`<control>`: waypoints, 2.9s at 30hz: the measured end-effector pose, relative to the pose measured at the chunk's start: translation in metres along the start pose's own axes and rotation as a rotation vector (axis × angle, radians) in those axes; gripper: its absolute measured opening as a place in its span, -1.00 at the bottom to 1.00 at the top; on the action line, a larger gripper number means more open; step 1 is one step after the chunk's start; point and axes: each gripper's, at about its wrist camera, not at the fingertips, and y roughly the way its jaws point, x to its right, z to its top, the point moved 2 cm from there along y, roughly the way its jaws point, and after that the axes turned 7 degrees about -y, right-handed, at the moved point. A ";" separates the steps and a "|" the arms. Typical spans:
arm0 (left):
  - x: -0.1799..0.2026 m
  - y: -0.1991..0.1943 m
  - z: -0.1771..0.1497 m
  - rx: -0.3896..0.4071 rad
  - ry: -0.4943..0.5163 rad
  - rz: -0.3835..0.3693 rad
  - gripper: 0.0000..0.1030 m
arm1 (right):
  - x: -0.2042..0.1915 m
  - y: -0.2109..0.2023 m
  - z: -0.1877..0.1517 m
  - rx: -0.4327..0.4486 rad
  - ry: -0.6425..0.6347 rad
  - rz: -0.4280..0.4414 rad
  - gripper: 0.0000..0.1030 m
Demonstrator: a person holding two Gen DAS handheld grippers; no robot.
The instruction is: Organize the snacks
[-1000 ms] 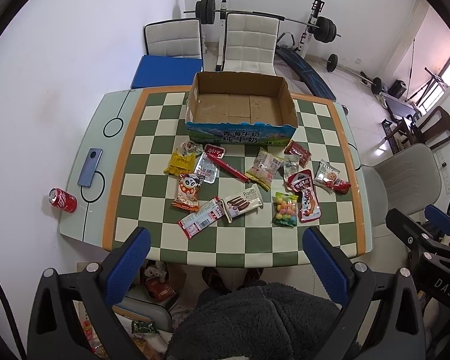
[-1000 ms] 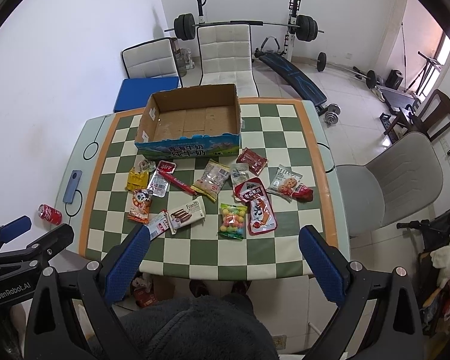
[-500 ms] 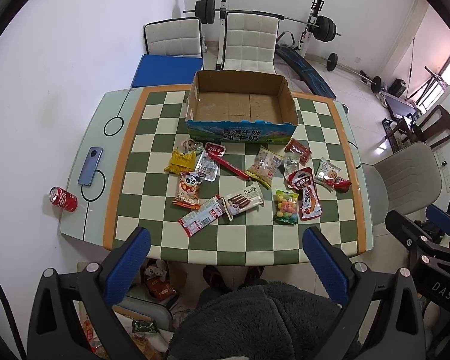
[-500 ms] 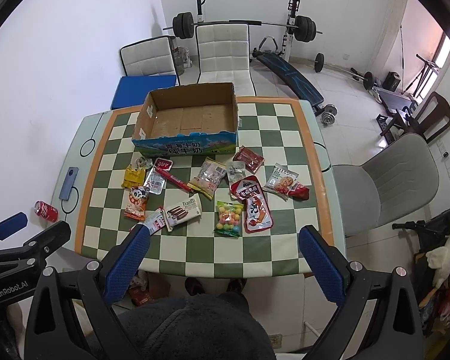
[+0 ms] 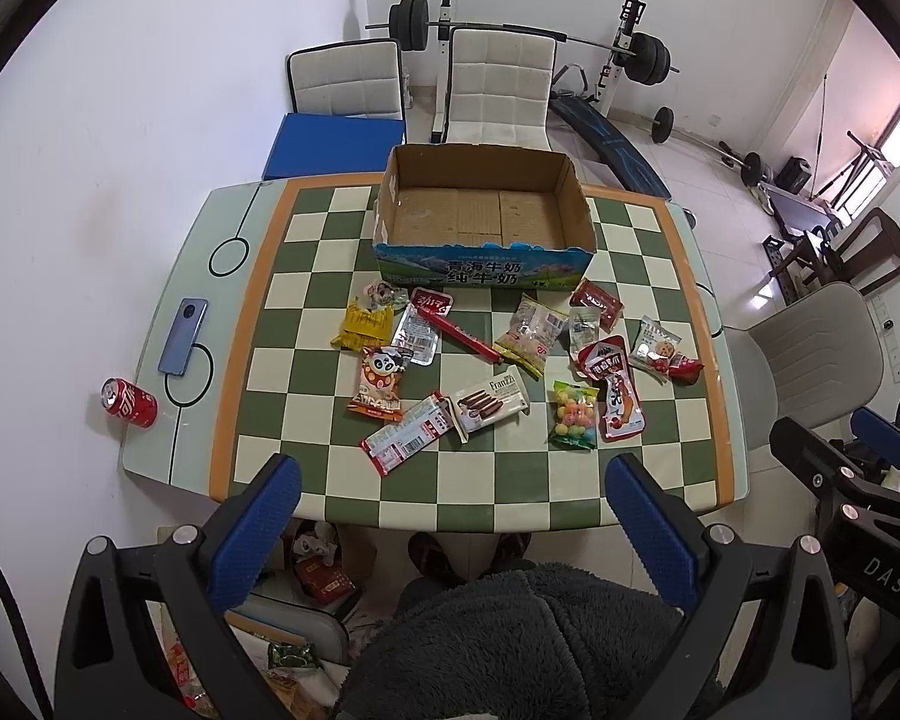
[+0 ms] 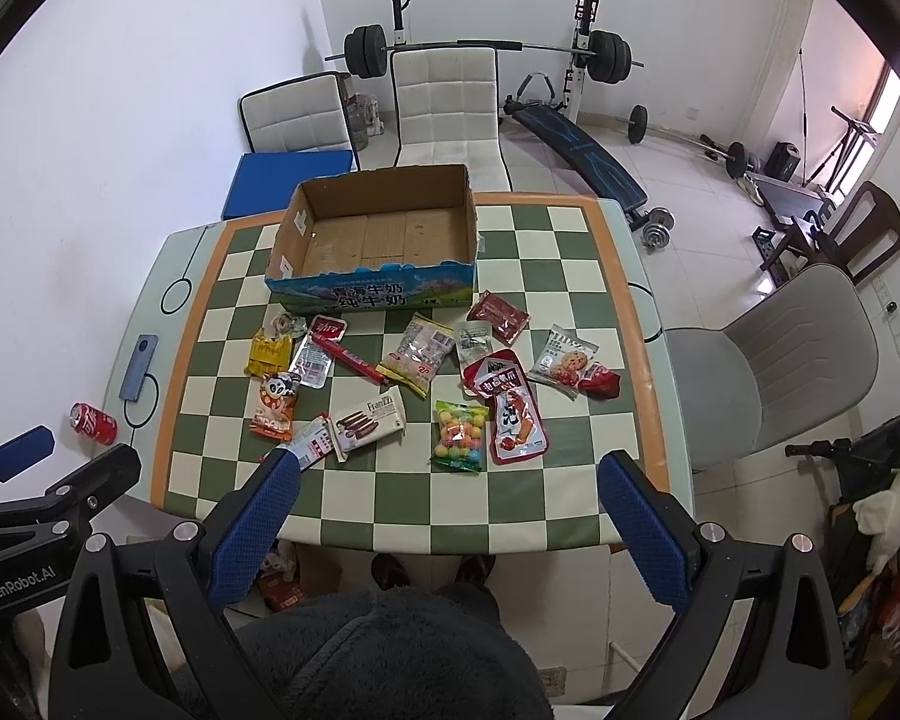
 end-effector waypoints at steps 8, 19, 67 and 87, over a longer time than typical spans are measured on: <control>0.000 0.000 -0.002 -0.001 -0.001 -0.001 1.00 | -0.001 0.000 0.000 -0.001 -0.001 -0.001 0.97; 0.000 -0.001 -0.001 0.002 -0.001 0.000 1.00 | -0.001 0.000 0.001 -0.001 -0.002 0.001 0.97; 0.082 0.433 -0.003 -0.510 0.491 0.071 0.34 | 0.107 0.427 -0.039 -0.583 0.137 0.091 0.96; 0.067 0.439 -0.031 -0.579 0.045 0.117 0.34 | 0.143 0.500 -0.016 -0.632 -0.088 0.042 0.93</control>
